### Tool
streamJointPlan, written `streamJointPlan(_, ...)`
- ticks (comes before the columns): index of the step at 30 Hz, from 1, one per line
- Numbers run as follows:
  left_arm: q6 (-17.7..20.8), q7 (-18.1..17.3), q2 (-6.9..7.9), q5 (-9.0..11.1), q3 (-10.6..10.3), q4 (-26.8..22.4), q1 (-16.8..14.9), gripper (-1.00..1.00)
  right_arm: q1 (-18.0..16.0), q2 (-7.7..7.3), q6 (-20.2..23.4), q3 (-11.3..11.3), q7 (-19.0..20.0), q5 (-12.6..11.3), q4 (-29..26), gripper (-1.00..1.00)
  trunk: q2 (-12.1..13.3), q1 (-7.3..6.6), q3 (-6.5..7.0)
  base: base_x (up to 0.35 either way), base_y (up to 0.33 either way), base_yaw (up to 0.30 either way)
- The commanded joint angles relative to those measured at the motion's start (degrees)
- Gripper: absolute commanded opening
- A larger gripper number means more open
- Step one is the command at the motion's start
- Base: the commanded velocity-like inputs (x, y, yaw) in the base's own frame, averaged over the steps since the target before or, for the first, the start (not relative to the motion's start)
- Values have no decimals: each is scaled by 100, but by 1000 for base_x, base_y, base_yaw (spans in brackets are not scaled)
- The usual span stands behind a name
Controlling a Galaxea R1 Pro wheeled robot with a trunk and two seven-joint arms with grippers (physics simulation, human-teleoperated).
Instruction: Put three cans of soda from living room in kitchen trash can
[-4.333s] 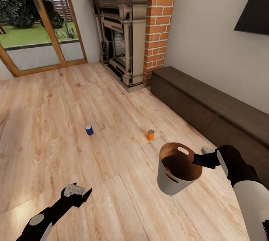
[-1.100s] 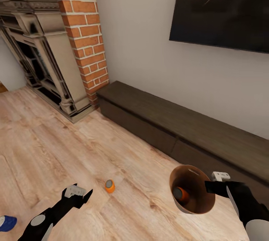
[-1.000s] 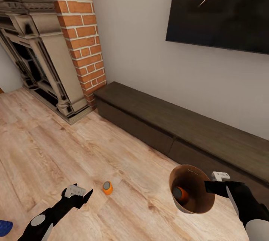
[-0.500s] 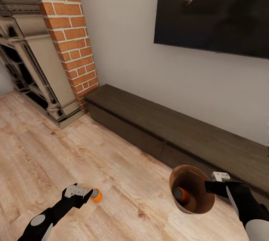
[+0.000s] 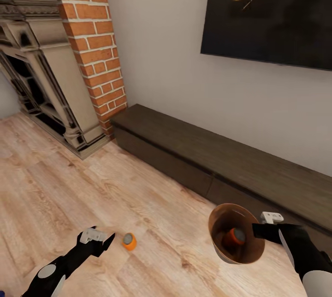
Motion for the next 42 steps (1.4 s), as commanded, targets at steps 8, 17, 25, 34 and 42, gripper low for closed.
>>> streamJointPlan(8, 0, 24, 0, -11, 0, 0, 0, 100, -2, 51, 36, 2, 34, -79, -1, -100, 0, 0, 11, 0, 310, -110)
streamJointPlan(17, 0, 36, 0, -28, -12, 8, 0, 100, -2, 70, 28, -2, 34, -82, 5, -100, 0, 0, 51, 0, 280, -228)
streamJointPlan(25, 0, 228, 0, -38, -268, 48, 0, 100, -2, 77, 14, -3, 34, -82, 7, -100, 0, 0, 101, 11, 108, -208)
streamJointPlan(34, 155, 1146, -154, -27, -686, 354, -32, 100, 2, 225, 19, -4, -25, -52, 44, -100, 0, 0, 160, 114, 10, -179)
streamJointPlan(42, 670, 1886, -791, -20, -766, 1392, -647, 100, 33, 386, 67, 30, -30, -31, 84, -100, 0, 0, 169, 282, 11, -32)
